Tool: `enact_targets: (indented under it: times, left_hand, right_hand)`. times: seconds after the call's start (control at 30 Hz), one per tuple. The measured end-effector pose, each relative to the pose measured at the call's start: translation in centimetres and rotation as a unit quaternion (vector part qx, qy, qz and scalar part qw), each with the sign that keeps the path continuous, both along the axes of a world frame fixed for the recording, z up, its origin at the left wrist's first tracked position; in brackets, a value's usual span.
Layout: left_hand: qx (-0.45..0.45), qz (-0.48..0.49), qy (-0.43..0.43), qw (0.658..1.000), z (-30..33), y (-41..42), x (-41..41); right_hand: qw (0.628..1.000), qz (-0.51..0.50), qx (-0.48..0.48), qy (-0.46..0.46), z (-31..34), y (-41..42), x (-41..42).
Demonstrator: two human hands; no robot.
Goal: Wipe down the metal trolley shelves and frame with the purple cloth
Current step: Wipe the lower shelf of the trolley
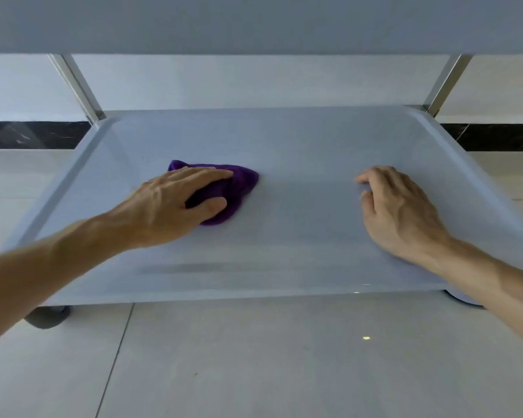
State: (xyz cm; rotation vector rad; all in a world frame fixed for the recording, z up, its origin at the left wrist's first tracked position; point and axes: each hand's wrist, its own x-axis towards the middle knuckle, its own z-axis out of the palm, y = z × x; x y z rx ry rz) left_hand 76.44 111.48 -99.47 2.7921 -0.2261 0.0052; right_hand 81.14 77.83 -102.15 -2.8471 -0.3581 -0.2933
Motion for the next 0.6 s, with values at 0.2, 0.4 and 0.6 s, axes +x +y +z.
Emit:
enact_targets:
  times: [0.2,0.4,0.6]
  left_hand:
    - [0.034,-0.115,-0.021,0.993,0.1,-0.7,-10.2]
    - [0.076,-0.114,-0.09,0.987,-0.3,-0.7,-11.5]
    - [0.087,-0.105,-0.185,0.973,-1.5,-2.2,-10.6]
  right_hand:
    - [0.997,-0.02,-0.052,0.048,1.5,0.9,-0.3]
    - [0.991,0.125,0.017,0.031,2.1,6.6,-2.2]
    - [0.984,0.132,-0.05,0.104,0.1,7.3,-2.8]
